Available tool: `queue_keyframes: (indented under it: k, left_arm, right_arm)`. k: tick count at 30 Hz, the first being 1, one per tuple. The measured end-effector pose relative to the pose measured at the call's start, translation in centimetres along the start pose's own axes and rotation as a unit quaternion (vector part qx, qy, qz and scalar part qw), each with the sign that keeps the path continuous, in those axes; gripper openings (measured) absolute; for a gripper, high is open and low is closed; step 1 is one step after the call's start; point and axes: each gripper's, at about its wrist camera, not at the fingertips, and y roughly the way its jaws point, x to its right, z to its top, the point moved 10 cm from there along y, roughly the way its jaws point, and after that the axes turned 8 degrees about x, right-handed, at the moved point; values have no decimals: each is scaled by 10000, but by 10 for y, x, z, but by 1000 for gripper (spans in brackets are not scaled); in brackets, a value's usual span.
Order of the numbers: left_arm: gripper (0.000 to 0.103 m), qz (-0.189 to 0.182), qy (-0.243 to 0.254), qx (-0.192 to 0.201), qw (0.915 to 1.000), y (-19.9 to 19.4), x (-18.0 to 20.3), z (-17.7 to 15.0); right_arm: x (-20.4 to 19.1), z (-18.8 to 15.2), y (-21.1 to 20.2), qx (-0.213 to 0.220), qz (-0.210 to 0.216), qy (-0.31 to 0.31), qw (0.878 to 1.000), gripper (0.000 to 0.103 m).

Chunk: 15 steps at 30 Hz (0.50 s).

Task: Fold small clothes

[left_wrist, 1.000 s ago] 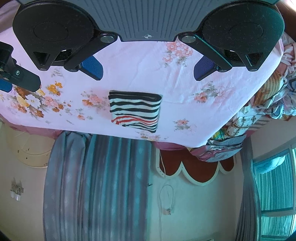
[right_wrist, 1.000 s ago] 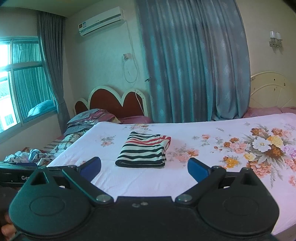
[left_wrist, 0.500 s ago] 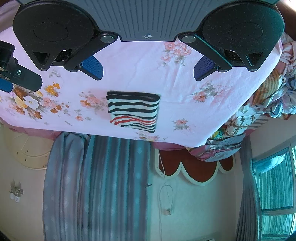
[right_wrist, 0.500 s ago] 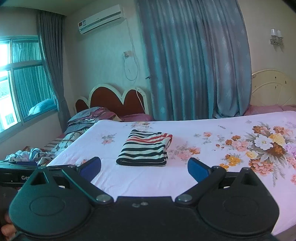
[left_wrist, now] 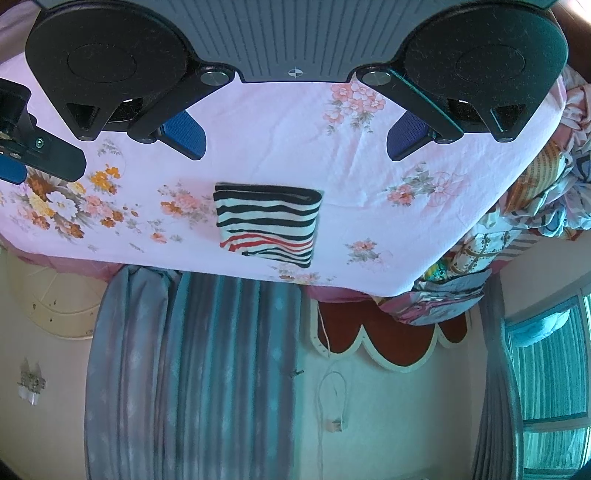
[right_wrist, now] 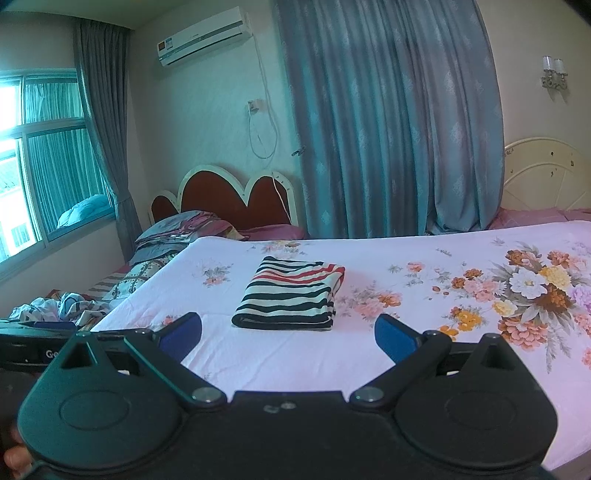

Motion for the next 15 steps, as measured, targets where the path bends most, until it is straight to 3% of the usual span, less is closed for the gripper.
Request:
queue_keyframes:
  k: [6,10,15]
  left_arm:
    - [103,-64,-47,-118,9999,7,4,-3]
    - [102,-135,-97,115,9998,11,2,0]
    - [103,-190,-271,-99,9994,40,-1,-1]
  right_arm:
    - [5,0,4,-58,-4,4,10000,100]
    - [9,-1,7,-97,-40,24,9999,100]
    - [22,-8,17,-218,-151,70,9996,100]
